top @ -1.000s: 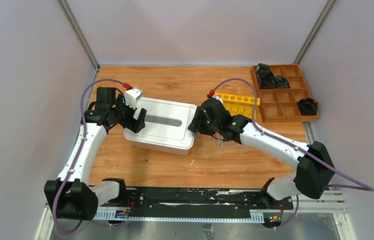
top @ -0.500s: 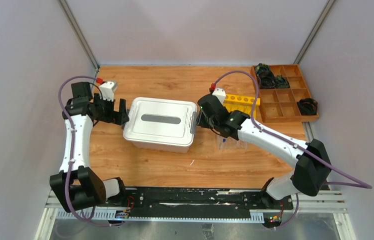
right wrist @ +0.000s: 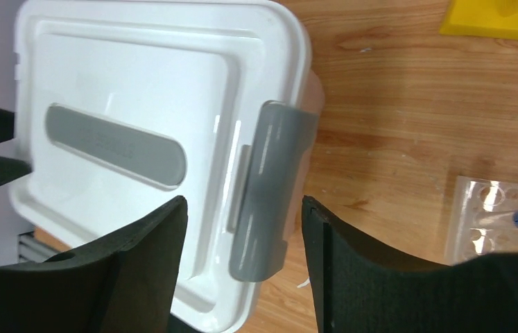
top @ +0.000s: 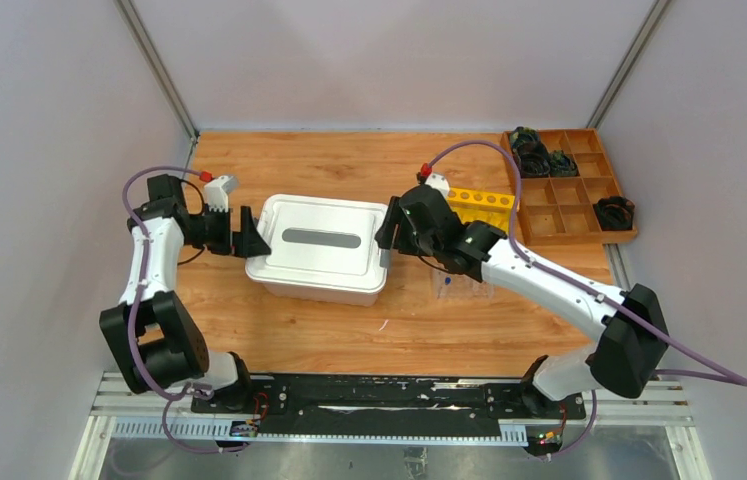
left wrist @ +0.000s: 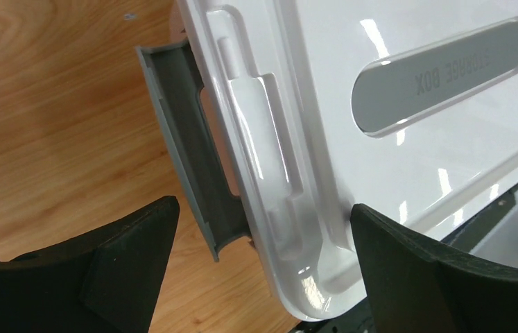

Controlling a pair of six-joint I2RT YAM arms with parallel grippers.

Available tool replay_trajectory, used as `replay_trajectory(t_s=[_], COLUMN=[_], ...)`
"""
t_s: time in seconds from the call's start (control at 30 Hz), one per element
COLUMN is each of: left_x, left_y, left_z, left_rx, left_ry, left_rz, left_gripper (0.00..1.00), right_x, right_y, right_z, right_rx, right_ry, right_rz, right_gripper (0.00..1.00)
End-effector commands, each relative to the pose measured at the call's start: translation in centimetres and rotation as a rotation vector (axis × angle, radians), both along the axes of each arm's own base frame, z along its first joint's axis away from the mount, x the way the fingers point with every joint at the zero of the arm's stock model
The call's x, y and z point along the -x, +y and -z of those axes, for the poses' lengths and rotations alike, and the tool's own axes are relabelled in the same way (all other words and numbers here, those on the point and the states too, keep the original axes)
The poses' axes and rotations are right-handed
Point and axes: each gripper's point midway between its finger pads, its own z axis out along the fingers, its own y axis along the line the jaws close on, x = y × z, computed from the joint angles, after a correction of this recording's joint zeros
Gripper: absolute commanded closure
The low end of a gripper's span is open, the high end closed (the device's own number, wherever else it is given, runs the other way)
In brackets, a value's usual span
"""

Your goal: Organize the chemistry lab equipment

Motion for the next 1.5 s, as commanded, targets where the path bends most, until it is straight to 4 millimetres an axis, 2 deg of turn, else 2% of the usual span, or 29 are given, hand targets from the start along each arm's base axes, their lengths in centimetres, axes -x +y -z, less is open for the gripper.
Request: replay_trajectory(t_s=[0.0, 0.13, 0.27, 0.47, 0.9, 1.17, 1.47], left_x=[0.2, 0.4, 0.1, -0.1, -0.5, -1.5, -2.6], left_y=[-0.8, -1.9, -1.4, -1.0, -0.5, 1.0, 1.1], left_z=[1.5, 1.1, 0.7, -0.1, 0.0, -0.2, -0.5], left_rx=[0.121, 0.193, 0.163, 0.134, 0.102, 0.02, 0.047], left_ry=[0.025, 0.009, 0.003, -0.032, -0.051, -0.105, -0.105], left_rz=[0.042, 0.07, 0.055, 0.051, -0.017, -0.125, -0.188], left_gripper=[0.0, 0.02, 0.2, 0.36, 0.55, 0.89, 0.86], right_x=[0.9, 1.3, 1.9, 2.0, 1.3, -0.7, -3.7], right_y=[2.3, 3.3, 4.4, 4.2, 4.0, 4.5, 4.1], right_z=[-3.0, -1.5, 0.2, 2.0, 4.3, 4.0, 2.4], right_rx=[-0.158, -0.166, -0.219, -0.226, -0.193, -0.175, -0.159], right_ry=[-0.01, 0.047, 0.138, 0.195, 0.242, 0.242, 0.23], right_rz=[-0.07, -0.111, -0.165, -0.165, -0.182, -0.194, -0.225], right_gripper=[0.34, 0.35, 0.39, 0.39, 0.4, 0.41, 0.41])
